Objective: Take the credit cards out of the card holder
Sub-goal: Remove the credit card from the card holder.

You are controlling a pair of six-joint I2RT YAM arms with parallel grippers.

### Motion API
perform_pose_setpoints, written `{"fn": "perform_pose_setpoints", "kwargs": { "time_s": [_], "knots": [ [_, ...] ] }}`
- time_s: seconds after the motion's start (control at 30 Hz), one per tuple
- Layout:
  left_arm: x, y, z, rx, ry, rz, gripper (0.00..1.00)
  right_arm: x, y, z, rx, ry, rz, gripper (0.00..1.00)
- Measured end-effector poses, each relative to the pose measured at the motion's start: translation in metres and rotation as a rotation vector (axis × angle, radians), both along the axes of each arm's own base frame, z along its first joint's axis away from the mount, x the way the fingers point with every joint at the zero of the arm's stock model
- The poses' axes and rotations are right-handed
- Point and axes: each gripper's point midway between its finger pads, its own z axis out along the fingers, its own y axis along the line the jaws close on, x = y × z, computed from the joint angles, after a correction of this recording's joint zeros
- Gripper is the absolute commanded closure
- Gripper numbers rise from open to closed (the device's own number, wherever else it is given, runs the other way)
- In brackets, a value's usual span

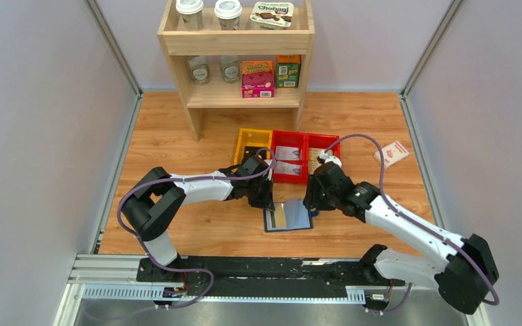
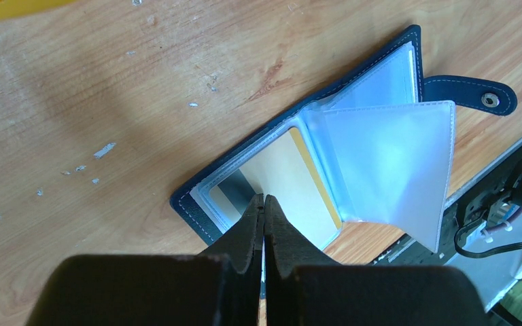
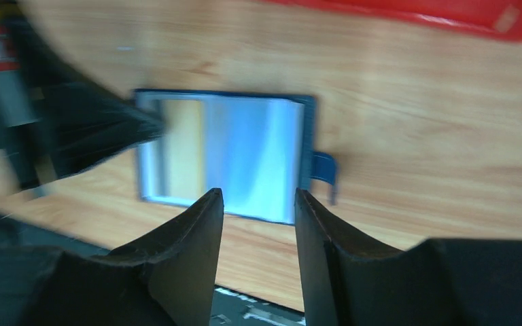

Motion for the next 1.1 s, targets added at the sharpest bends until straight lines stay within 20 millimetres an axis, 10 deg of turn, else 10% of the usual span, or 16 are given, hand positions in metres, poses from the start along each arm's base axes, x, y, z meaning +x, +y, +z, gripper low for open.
{"fn": "perform_pose_setpoints", "kwargs": {
  "time_s": [0.2,0.4,0.73,1.1],
  "knots": [
    [0.0,0.0,0.0,0.001,-0.003,-0.004,1.0,0.005,0.055,0.048,0.289,-0.098,0.16,0.61],
    [0.0,0.0,0.0,0.002,-0.004,-0.004,1.0,0.003,0.084,0.018,0.351,0.045,0.23,0.62],
    [0.0,0.0,0.001,0.005,-0.014,-0.001,1.0,0.0,0.016,-0.058,0.398,0.303,-0.073,0.63],
    [-0.002,0.016,0.016,0.033,-0.052,0.03,0.88,0.009,0.031,-0.004,0.526,0.124,0.028,0.65]
  ]
}}
